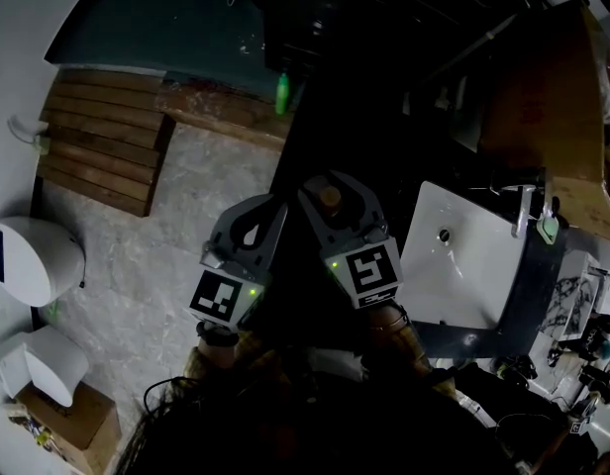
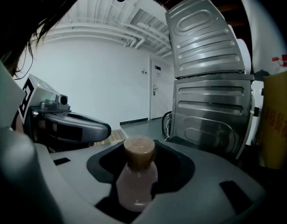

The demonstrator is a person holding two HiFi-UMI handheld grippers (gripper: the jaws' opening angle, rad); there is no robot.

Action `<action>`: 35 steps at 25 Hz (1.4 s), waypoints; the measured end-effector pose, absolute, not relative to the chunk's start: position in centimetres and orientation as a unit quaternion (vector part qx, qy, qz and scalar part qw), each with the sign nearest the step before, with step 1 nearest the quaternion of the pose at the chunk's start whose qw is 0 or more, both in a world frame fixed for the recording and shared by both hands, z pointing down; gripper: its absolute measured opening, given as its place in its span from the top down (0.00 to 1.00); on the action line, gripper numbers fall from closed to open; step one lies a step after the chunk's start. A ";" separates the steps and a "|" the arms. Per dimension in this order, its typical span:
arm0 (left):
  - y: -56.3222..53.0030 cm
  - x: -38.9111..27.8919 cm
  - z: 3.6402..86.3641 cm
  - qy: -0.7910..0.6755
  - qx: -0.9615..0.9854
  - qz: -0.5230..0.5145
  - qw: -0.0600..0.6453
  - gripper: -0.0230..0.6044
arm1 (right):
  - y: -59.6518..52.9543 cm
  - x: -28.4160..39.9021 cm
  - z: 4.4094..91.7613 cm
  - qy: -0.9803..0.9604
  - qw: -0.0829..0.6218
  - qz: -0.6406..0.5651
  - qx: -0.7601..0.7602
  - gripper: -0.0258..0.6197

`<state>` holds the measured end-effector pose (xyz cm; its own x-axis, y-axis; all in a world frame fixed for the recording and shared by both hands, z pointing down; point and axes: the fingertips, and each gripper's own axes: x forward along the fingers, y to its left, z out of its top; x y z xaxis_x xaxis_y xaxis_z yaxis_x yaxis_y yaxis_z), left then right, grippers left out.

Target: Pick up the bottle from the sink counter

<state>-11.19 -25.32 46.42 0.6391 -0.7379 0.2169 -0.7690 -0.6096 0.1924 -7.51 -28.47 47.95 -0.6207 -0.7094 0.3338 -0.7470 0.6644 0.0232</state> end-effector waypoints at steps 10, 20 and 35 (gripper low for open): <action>-25.1 -11.7 46.2 -0.422 0.895 0.054 0.131 0.92 | -28.4 -7.6 47.9 -0.895 0.166 0.040 0.412 0.70; -25.1 -11.4 45.2 -0.415 0.901 0.050 0.118 0.92 | -28.3 -7.7 48.0 -0.895 0.184 0.051 0.404 0.75; -24.8 -12.0 44.5 -0.422 0.899 0.052 0.108 0.92 | -28.5 -7.7 48.0 -0.895 0.189 0.077 0.397 0.78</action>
